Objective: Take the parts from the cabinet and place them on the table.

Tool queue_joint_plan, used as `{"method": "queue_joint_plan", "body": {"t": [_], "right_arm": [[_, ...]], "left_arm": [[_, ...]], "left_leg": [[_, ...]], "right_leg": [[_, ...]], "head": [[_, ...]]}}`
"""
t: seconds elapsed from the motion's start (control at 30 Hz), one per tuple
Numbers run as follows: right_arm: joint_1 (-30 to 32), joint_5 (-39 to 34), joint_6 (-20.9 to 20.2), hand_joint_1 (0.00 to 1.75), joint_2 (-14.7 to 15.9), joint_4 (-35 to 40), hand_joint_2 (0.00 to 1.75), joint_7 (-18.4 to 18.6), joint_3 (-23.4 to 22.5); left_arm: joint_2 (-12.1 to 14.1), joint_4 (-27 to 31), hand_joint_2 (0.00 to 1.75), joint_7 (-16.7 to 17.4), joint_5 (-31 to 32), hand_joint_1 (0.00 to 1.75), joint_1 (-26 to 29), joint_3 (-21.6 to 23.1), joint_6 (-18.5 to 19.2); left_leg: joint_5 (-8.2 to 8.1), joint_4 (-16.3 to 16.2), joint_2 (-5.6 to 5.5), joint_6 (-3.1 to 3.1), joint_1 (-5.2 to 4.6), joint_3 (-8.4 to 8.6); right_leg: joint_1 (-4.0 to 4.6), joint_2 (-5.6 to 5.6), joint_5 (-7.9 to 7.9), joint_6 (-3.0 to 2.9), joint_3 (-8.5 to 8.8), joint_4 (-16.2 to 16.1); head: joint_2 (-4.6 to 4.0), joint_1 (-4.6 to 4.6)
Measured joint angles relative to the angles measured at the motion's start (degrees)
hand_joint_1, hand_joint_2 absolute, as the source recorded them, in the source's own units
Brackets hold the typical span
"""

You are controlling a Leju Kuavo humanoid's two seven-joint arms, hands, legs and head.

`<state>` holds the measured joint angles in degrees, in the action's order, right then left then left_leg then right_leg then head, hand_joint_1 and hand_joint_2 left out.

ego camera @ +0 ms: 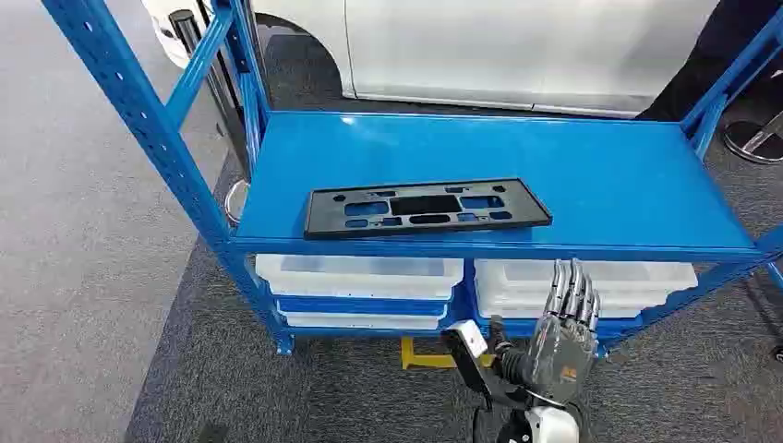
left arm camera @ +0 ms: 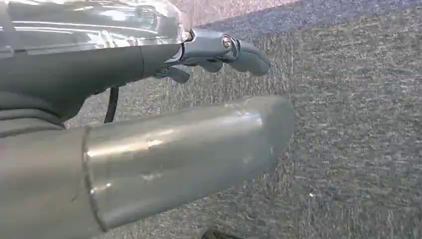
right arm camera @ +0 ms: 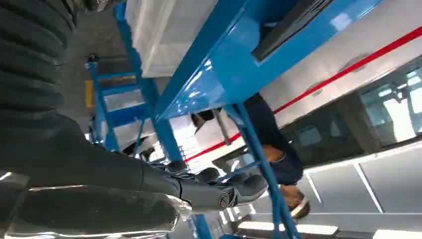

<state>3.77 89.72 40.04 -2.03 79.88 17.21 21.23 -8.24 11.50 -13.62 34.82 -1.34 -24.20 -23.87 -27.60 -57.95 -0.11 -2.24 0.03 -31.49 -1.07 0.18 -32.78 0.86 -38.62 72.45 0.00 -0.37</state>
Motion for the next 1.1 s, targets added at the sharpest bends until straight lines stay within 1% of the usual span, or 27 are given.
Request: {"method": "queue_joint_plan", "body": {"t": [0.07,0.1,0.13,0.23,0.27,0.3,0.33,0.4,0.43,0.47,0.5,0.57,0.6,0.63,0.67,0.7,0.73,0.77,0.8,0.87,0.9,0.93,0.97,1.0,1.03,1.07,1.1], "right_arm": [[-1.70,0.11,0.00,0.00,1.97,-0.72,1.75,1.98,3.71],[-2.31,0.13,0.00,0.00,2.87,-1.22,1.75,2.30,4.79],[-2.75,0.15,0.00,0.00,3.25,-1.57,1.75,2.87,5.58],[-4.32,0.13,0.02,0.00,4.98,-2.58,1.75,8.00,8.67],[-4.95,0.13,0.02,0.00,5.35,-3.10,1.75,9.63,10.29],[-5.55,0.15,0.04,0.00,5.61,-3.58,1.75,10.39,11.91],[-6.01,0.17,0.04,0.00,5.70,-3.93,1.75,10.85,13.17],[-6.36,0.22,0.04,0.00,6.00,-4.65,1.75,11.09,15.05],[-6.48,0.24,0.04,0.00,6.20,-5.03,1.75,11.11,15.51],[-6.60,0.22,0.04,0.00,6.36,-5.40,1.75,11.11,15.97],[-6.77,0.22,0.04,0.00,6.46,-5.77,1.75,11.14,16.36],[-7.21,0.26,0.04,0.00,6.49,-6.57,1.75,10.94,17.25],[-7.30,0.28,0.04,0.00,6.49,-7.04,1.75,10.65,17.45],[-7.48,0.31,0.04,0.00,6.46,-7.60,1.75,10.09,17.45],[-7.57,0.31,0.07,0.00,6.46,-8.26,1.75,9.41,17.41],[-7.57,0.31,0.07,0.00,6.40,-9.00,1.75,8.47,17.23],[-7.52,0.24,0.07,0.00,6.33,-9.48,1.75,7.43,17.02],[-7.33,-0.51,0.09,0.00,5.92,-9.94,0.00,4.72,16.20],[-7.03,-1.87,0.09,0.00,5.30,-10.71,0.00,0.58,14.71],[-6.71,-9.84,-0.20,0.00,3.25,-13.25,0.00,-12.35,10.38],[-6.81,-18.71,-1.04,0.00,1.84,-15.79,0.00,-21.35,7.96],[-6.63,-27.53,-2.17,0.00,0.75,-17.55,0.00,-27.55,6.28],[-6.15,-34.06,-2.80,0.00,-0.10,-18.47,0.00,-30.84,5.12],[-5.87,-39.47,-2.93,0.00,-1.06,-19.12,0.00,-33.04,3.90],[-5.84,-41.71,-2.80,0.00,-1.90,-19.64,0.00,-33.93,2.79],[-5.84,-40.75,-2.47,0.00,-2.65,-20.04,0.00,-33.89,1.90],[-5.84,-39.32,-1.94,0.00,-3.16,-20.28,0.00,-33.49,1.39]], "left_arm": [[0.02,0.00,0.00,0.24,0.11,0.00,-0.10,0.00,0.26],[-0.13,-0.11,0.00,0.24,0.13,0.00,-0.02,0.00,0.39],[0.04,-0.15,0.00,0.35,0.13,0.00,-0.21,0.00,0.41],[0.09,-0.20,0.00,1.20,0.13,0.00,-0.05,-0.02,1.16],[0.29,-0.20,0.00,1.55,0.11,0.00,-0.03,-0.02,1.46],[0.37,-0.20,0.00,1.68,0.13,0.00,-0.03,-0.02,1.64],[0.39,-0.20,0.00,1.86,0.13,0.00,-0.11,-0.02,1.77],[0.57,-0.20,0.00,1.99,0.13,0.00,-0.15,-0.02,1.77],[0.64,-0.20,0.00,2.03,0.13,0.00,-0.05,-0.02,1.77],[0.74,-0.20,0.00,2.19,0.13,0.00,0.07,-0.02,1.81],[0.92,-0.20,0.00,2.43,0.15,0.00,0.10,-0.02,1.97],[1.11,-0.20,0.00,2.03,0.39,0.00,-0.05,-0.02,2.49],[1.18,-0.20,0.00,1.79,0.57,0.00,-0.09,-0.02,2.71],[1.18,-0.20,0.00,1.34,0.72,0.00,-0.18,-0.02,2.80],[1.23,-0.20,0.00,0.83,0.83,0.00,-0.31,-0.02,2.97],[1.31,-0.20,0.00,0.24,0.85,0.00,-0.23,-0.07,3.17],[1.38,-0.20,0.00,-0.13,0.92,0.00,-0.12,-0.09,3.37],[1.38,-0.20,0.00,-0.40,1.03,0.00,-0.12,-0.09,3.54],[1.40,-0.20,0.00,-0.61,1.24,0.00,-0.18,-0.15,3.63],[1.60,-0.20,0.00,-0.81,1.35,0.00,-0.31,-0.31,3.69],[1.66,-0.20,0.00,-0.83,1.40,0.00,-0.28,-0.52,3.82],[1.73,-0.20,0.00,-0.83,1.46,0.00,-0.28,-0.68,3.98],[1.82,-0.20,0.00,-0.83,1.55,0.00,-0.24,-0.74,4.13],[1.88,-0.20,0.00,-0.81,1.57,0.00,-0.12,-0.87,4.22],[1.92,-0.20,0.00,-0.77,1.68,0.00,-0.08,-1.03,4.35],[1.95,-0.20,0.00,-0.72,1.86,0.00,-0.11,-1.22,4.37],[1.97,-0.20,0.00,-0.70,2.01,0.00,-0.13,-1.42,4.37]], "left_leg": [[-0.27,0.03,-0.08,-0.27,-0.43,0.51],[-0.29,0.00,-0.08,-0.21,-0.49,0.22],[-0.33,-0.32,-0.36,-0.03,-0.63,-0.07],[-0.18,0.12,-0.22,0.71,-0.40,-0.11],[-0.88,-0.32,-0.17,1.05,-0.35,-0.25],[-2.04,-2.03,-0.21,1.54,-0.40,-0.85],[-4.03,-5.54,-0.20,1.87,-0.24,-2.47],[-7.72,-14.46,-0.18,2.64,0.34,-7.00],[-7.99,-17.04,-0.16,2.98,0.62,-8.51],[-6.83,-16.77,-0.14,3.20,0.81,-8.63],[-4.48,-13.96,-0.13,3.37,0.97,-7.53],[1.30,-3.71,-0.06,3.42,1.24,-2.85],[0.89,-1.08,-0.12,3.14,1.21,-1.38],[0.83,0.04,-0.18,2.78,0.75,-0.98],[0.75,-0.49,-0.30,2.21,0.69,-1.29],[0.70,-0.49,-0.30,2.01,0.62,-1.34],[0.77,-0.35,-0.29,1.66,0.58,-1.36],[1.16,0.39,-0.20,0.98,1.12,-1.03],[1.27,0.55,-0.18,0.56,1.09,-0.92],[1.23,0.55,0.36,-0.03,1.01,-0.96],[1.17,0.54,0.69,-0.12,0.88,-0.94],[1.14,0.50,0.93,-0.16,0.77,-0.94],[1.07,0.48,1.18,-0.24,0.69,-0.91],[0.99,0.45,1.17,-0.19,0.59,-0.81],[0.90,0.38,1.25,-0.07,0.52,-0.69],[0.75,0.35,1.38,0.12,0.48,-0.48],[0.62,0.34,1.54,0.29,0.46,-0.37]], "right_leg": [[1.05,0.03,5.80,-1.85,4.77,-10.53],[1.31,-0.07,5.05,-2.82,5.44,-11.72],[1.52,-0.04,5.40,-2.57,5.52,-13.09],[1.73,0.02,5.32,-2.71,5.59,-13.89],[0.73,-0.18,5.78,-2.59,6.22,-14.83],[0.71,-0.10,5.90,-2.83,6.58,-15.34],[0.67,-0.17,5.90,-2.89,6.65,-15.43],[0.61,-0.31,5.83,-2.90,6.68,-15.38],[0.57,-0.31,5.79,-2.85,6.69,-15.35],[0.47,-0.28,5.69,-2.70,6.75,-15.29],[0.32,-0.18,5.52,-2.48,6.84,-15.15],[0.08,-0.08,5.00,-1.96,7.22,-14.71],[0.04,-0.10,4.73,-1.62,7.29,-14.59],[0.36,-0.11,4.56,-1.25,6.98,-14.06],[0.29,-0.14,4.75,-0.94,6.82,-14.23],[0.33,-0.13,4.78,-0.76,6.84,-14.31],[0.37,-0.13,4.84,-0.49,6.92,-14.43],[0.24,-0.03,4.40,-0.19,6.85,-14.23],[0.18,-0.08,3.40,-0.11,6.54,-12.99],[0.16,-0.11,-0.93,0.12,2.79,-5.09],[0.16,-0.11,-2.84,0.27,0.42,-0.39],[0.16,-0.12,-3.67,0.32,-1.39,2.94],[0.14,-0.15,-2.97,0.30,-1.85,3.40],[0.18,-0.16,-1.00,0.12,-0.98,1.16],[0.23,-0.17,1.59,-0.18,1.01,-3.06],[0.34,-0.24,4.58,-0.64,3.98,-8.98],[0.49,-0.43,5.31,-1.04,5.91,-13.32]], "head": [[0.00,0.00],[0.00,-0.17],[0.00,-0.05],[0.00,0.00],[0.00,0.07],[0.00,-0.02],[0.00,-0.02],[0.00,-0.04],[0.00,-0.09],[0.00,-0.04],[0.00,-0.07],[0.00,-0.07],[0.00,-0.07],[0.00,-0.05],[0.00,-0.02],[0.00,-0.02],[0.00,0.00],[0.00,-0.02],[0.00,0.00],[0.00,0.04],[0.00,0.00],[0.00,0.02],[0.00,0.02],[0.00,0.02],[0.00,0.02],[0.00,0.02],[0.00,0.02]]}}
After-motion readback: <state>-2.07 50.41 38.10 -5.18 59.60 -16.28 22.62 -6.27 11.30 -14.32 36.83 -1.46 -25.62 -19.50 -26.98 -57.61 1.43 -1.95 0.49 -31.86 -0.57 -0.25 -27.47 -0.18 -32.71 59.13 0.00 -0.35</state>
